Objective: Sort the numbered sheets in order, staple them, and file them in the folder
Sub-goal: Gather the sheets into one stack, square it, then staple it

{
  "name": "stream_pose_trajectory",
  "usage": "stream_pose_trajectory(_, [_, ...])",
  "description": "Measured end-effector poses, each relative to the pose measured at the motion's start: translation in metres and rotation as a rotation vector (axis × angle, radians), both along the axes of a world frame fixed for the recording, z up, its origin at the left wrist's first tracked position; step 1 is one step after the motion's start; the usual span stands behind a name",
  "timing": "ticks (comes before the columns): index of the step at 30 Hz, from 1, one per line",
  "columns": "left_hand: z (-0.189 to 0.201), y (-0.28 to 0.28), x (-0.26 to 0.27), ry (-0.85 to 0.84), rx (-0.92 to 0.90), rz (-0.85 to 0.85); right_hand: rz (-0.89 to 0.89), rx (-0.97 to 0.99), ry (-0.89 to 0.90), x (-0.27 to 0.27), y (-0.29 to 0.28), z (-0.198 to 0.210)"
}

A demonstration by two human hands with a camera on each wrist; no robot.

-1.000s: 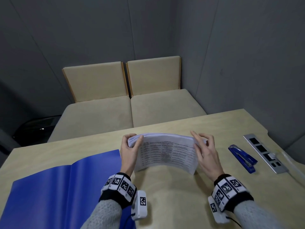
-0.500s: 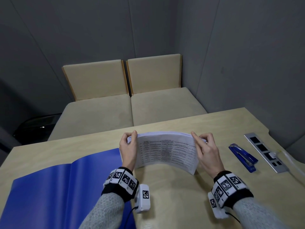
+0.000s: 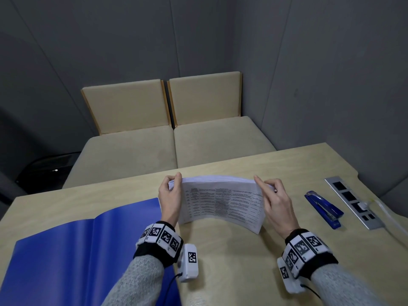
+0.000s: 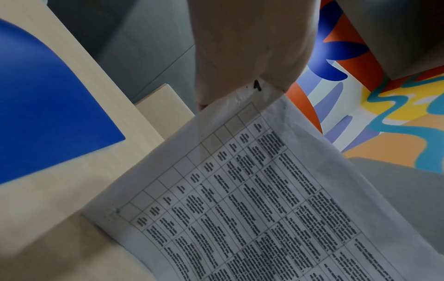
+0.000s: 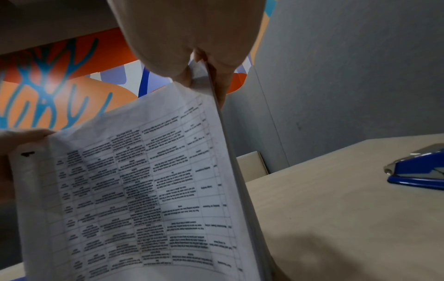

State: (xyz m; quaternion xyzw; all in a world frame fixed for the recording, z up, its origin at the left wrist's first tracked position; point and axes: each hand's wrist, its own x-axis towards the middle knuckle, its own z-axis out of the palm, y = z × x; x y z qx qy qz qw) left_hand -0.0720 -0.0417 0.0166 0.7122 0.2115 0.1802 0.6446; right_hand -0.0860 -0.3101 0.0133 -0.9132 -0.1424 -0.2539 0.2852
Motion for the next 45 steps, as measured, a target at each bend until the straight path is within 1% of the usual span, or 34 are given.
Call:
stream_pose_trajectory(2, [0.000, 0.001, 0.000, -0.014, -0.005, -0.016, -0.023, 0.047, 0.036, -0.001, 0.002, 0.002])
stream_pose_trajectory(5, [0.000, 0.004, -0.002, -0.040, -0.022, -0.077, -0.066, 0.120, 0.148, 0.000, 0.006, 0.007])
stream_pose_trajectory(8, [-0.006, 0.015, -0.007, -0.024, -0.034, -0.251, -0.075, 0.148, 0.202, 0.003, 0.005, 0.009])
stream_pose_trajectory(10, [-0.009, 0.023, -0.009, 0.043, 0.002, -0.380, -0.073, 0.180, 0.203, 0.004, 0.002, 0.010])
stream_pose_trajectory(12, [-0.011, 0.029, -0.010, 0.098, -0.008, -0.456, -0.072, 0.222, 0.204, 0.007, -0.001, 0.010])
stream_pose_trajectory(16, [-0.013, 0.033, -0.009, 0.107, -0.098, -0.495, -0.076, 0.271, 0.223, 0.010, -0.008, 0.013])
stream_pose_trajectory(20, [-0.013, 0.030, -0.010, 0.109, -0.125, -0.516, -0.048, 0.211, 0.219, 0.010, -0.012, 0.015])
stream_pose_trajectory(22, [-0.015, 0.029, -0.010, 0.121, -0.127, -0.518, -0.031, 0.184, 0.255, 0.011, -0.012, 0.020])
stream_pose_trajectory(23, [-0.016, 0.029, -0.010, 0.129, -0.128, -0.509, -0.027, 0.138, 0.300, 0.011, -0.011, 0.024])
stream_pose_trajectory(24, [-0.016, 0.029, -0.009, 0.138, -0.128, -0.498, -0.050, 0.022, 0.362, 0.011, -0.010, 0.029])
stream_pose_trajectory(26, [-0.016, 0.028, -0.008, 0.153, -0.122, -0.483, -0.131, -0.356, 0.452, 0.014, -0.004, 0.042])
stream_pose_trajectory(27, [-0.014, 0.027, -0.007, 0.156, -0.112, -0.484, -0.142, -0.522, 0.480, 0.016, 0.003, 0.049])
stream_pose_trajectory(28, [-0.011, 0.025, -0.007, 0.152, -0.088, -0.495, -0.135, -0.621, 0.479, 0.017, 0.011, 0.057])
stream_pose_trajectory(30, [0.000, 0.018, -0.007, 0.129, -0.013, -0.547, -0.066, -0.674, 0.452, 0.022, 0.034, 0.073])
stream_pose_trajectory(32, [0.015, 0.008, -0.005, 0.086, 0.068, -0.609, 0.067, -0.617, 0.471, 0.026, 0.057, 0.087])
stream_pose_trajectory(34, [0.031, -0.002, -0.003, 0.027, 0.176, -0.638, 0.185, -0.485, 0.553, 0.029, 0.071, 0.094])
stream_pose_trajectory(36, [0.046, -0.007, -0.001, -0.020, 0.296, -0.647, 0.225, -0.334, 0.626, 0.031, 0.076, 0.096])
stream_pose_trajectory(39, [0.063, 0.002, 0.000, 0.028, 0.514, -0.649, 0.254, -0.073, 0.683, 0.028, 0.062, 0.091])
stream_pose_trajectory(41, [0.064, 0.020, 0.001, 0.092, 0.654, -0.637, 0.297, 0.143, 0.744, 0.027, 0.045, 0.084])
stream_pose_trajectory(42, [0.064, 0.030, 0.001, 0.109, 0.664, -0.618, 0.319, 0.260, 0.771, 0.027, 0.036, 0.082])
stream_pose_trajectory(43, [0.062, 0.039, 0.001, 0.108, 0.618, -0.601, 0.338, 0.375, 0.803, 0.026, 0.029, 0.080])
stream_pose_trajectory(44, [0.061, 0.045, 0.000, 0.086, 0.511, -0.591, 0.358, 0.487, 0.837, 0.025, 0.023, 0.079])
stream_pose_trajectory(45, [0.060, 0.047, -0.001, 0.059, 0.361, -0.572, 0.373, 0.579, 0.871, 0.023, 0.019, 0.078])
